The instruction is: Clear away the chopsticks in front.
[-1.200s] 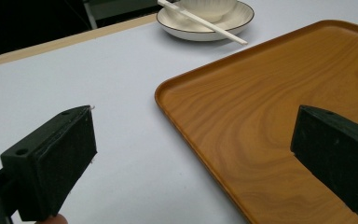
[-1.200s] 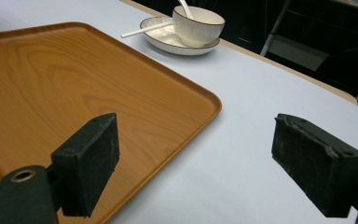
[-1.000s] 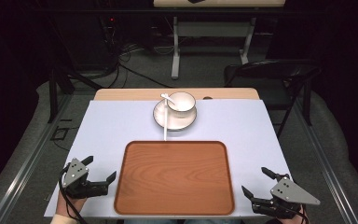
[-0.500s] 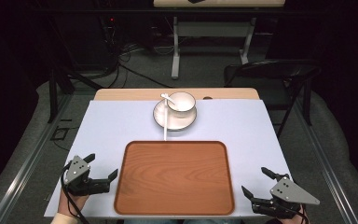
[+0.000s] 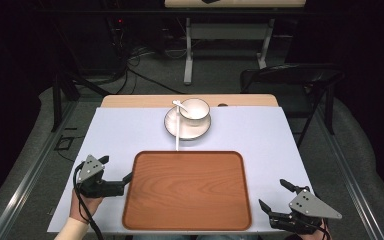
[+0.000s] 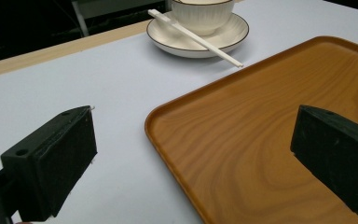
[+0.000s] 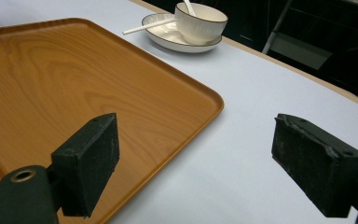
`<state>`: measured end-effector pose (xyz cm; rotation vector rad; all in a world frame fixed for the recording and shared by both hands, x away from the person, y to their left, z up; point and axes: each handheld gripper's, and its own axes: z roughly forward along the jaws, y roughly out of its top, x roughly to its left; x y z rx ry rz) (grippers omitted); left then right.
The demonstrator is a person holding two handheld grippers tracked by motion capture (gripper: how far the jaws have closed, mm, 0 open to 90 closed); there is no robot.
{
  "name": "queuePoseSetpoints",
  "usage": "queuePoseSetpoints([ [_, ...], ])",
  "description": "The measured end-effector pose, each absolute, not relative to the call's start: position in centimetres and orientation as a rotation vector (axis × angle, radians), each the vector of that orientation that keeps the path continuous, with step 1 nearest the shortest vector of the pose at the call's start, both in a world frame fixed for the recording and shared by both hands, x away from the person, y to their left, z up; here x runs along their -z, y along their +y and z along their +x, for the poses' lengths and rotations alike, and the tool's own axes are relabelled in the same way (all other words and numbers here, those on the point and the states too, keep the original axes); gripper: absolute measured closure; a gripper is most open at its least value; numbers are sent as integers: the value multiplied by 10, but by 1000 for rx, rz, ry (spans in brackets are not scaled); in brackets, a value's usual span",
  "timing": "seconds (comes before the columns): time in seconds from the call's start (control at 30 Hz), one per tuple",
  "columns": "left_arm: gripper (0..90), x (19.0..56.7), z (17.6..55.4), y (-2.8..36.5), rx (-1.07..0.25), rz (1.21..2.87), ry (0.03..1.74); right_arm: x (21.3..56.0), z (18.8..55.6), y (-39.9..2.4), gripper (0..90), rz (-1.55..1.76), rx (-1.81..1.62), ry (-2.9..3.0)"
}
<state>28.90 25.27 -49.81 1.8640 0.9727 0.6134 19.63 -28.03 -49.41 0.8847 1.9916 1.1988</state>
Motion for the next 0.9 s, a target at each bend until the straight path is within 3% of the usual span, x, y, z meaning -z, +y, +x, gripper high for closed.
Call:
queuePoseSetpoints([
  [0.9,0,467,412,181,-464,1992,1034,495,197,-280,143,888,-1206,2000],
])
